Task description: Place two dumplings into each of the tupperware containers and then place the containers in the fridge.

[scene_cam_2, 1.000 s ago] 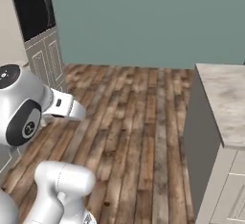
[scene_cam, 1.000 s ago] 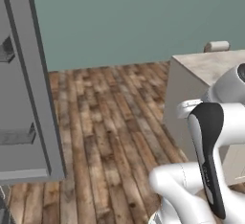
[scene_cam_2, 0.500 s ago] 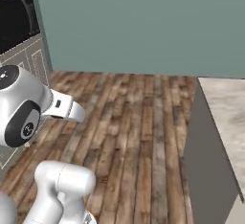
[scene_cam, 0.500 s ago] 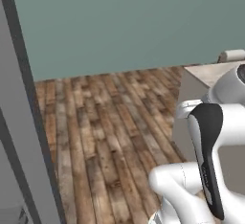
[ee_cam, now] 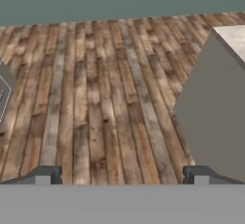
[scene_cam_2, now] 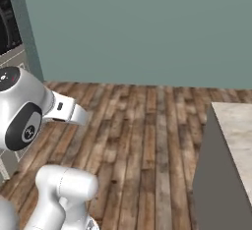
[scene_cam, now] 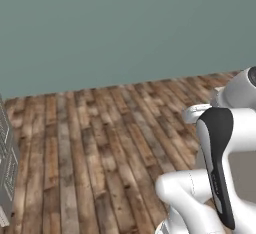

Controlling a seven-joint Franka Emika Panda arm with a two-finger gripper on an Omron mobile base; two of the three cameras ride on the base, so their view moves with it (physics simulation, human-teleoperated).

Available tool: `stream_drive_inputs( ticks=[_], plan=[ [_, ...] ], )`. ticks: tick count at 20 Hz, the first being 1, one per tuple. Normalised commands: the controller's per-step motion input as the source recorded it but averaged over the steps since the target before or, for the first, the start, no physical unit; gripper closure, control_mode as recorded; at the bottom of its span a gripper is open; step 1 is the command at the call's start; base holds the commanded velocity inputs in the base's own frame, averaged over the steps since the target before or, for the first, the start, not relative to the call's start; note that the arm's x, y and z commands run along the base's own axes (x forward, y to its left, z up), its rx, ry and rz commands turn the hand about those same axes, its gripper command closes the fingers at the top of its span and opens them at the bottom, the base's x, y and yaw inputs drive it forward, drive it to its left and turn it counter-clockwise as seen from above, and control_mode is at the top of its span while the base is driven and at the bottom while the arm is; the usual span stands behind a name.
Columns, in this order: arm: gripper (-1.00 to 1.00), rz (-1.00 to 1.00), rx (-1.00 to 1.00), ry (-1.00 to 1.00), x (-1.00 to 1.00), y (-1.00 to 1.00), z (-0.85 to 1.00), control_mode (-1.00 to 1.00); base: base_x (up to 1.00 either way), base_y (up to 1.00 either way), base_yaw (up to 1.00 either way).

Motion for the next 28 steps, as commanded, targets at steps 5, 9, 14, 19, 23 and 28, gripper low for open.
stream_drive_inputs(
  ticks=[5, 9, 14, 19, 23, 28],
  plan=[
    [-1.00, 0.00, 0.00, 0.00, 0.00, 0.00, 0.00, 1.00, 1.00, 0.29, -0.03],
    [-1.00, 0.00, 0.00, 0.00, 0.00, 0.00, 0.00, 1.00, 1.00, 0.36, -0.03],
    [-1.00, 0.00, 0.00, 0.00, 0.00, 0.00, 0.00, 1.00, 1.00, 0.34, -0.06],
    [-1.00, 0.00, 0.00, 0.00, 0.00, 0.00, 0.00, 1.00, 0.90, 0.29, -0.29],
    [-1.00, 0.00, 0.00, 0.00, 0.00, 0.00, 0.00, 1.00, 0.61, 0.44, -0.67],
    [-1.00, 0.00, 0.00, 0.00, 0.00, 0.00, 0.00, 1.00, 0.62, 0.61, -0.74]
  ],
)
